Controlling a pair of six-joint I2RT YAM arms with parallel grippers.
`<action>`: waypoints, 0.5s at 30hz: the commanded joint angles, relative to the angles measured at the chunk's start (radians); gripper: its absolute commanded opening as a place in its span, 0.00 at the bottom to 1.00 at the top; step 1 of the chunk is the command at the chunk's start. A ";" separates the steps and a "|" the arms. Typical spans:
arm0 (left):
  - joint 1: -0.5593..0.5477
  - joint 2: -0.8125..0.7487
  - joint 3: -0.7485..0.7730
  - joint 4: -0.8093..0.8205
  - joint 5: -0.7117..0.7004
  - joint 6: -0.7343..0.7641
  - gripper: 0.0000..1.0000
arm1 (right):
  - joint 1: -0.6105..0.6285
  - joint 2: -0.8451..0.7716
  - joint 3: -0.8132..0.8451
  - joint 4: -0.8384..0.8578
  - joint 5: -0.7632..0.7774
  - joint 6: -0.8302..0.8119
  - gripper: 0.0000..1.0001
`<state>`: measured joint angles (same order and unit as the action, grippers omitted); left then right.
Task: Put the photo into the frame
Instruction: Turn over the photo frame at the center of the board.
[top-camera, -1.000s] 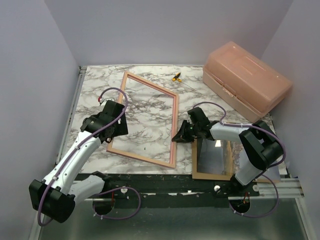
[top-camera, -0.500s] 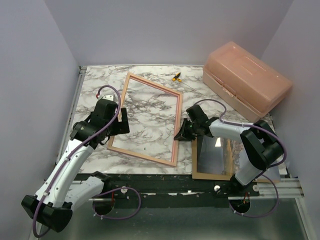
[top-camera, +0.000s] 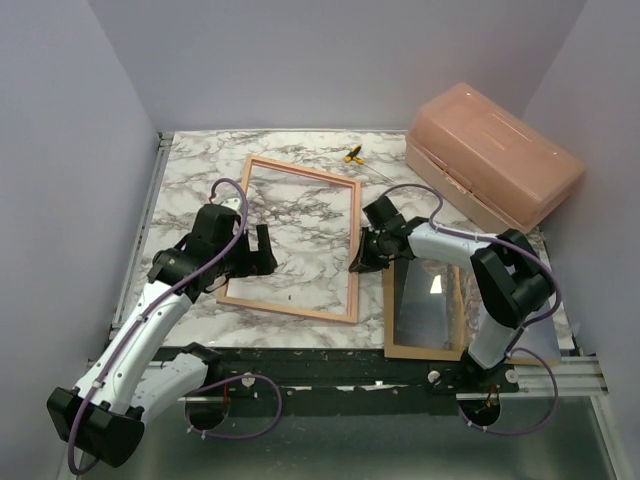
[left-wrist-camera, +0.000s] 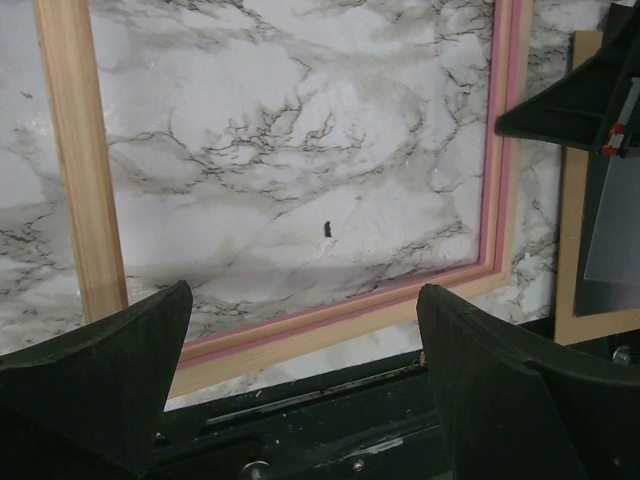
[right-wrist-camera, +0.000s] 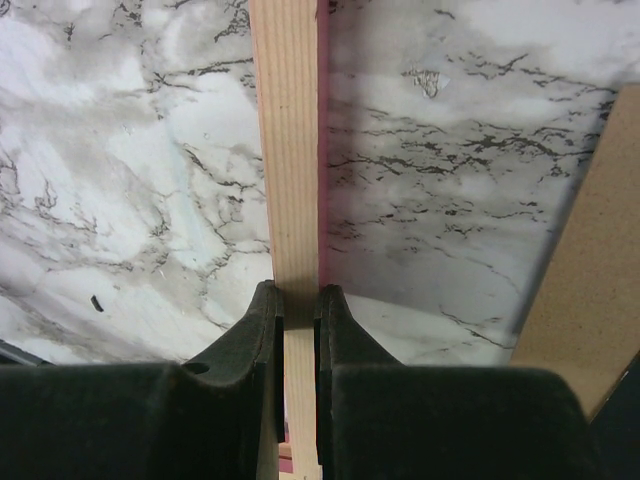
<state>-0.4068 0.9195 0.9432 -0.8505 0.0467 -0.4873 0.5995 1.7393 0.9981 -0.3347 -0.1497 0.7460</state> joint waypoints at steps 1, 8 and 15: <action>0.006 -0.050 -0.064 0.097 0.122 -0.037 0.97 | -0.001 0.059 0.043 -0.057 0.088 -0.054 0.00; 0.006 -0.078 -0.139 0.181 0.212 -0.076 0.97 | -0.001 0.129 0.158 -0.144 0.146 -0.101 0.00; 0.006 -0.090 -0.160 0.185 0.220 -0.071 0.97 | -0.001 0.171 0.214 -0.170 0.184 -0.114 0.00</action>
<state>-0.4068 0.8524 0.7959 -0.7010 0.2249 -0.5514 0.6010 1.8538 1.1927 -0.4728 -0.0448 0.6605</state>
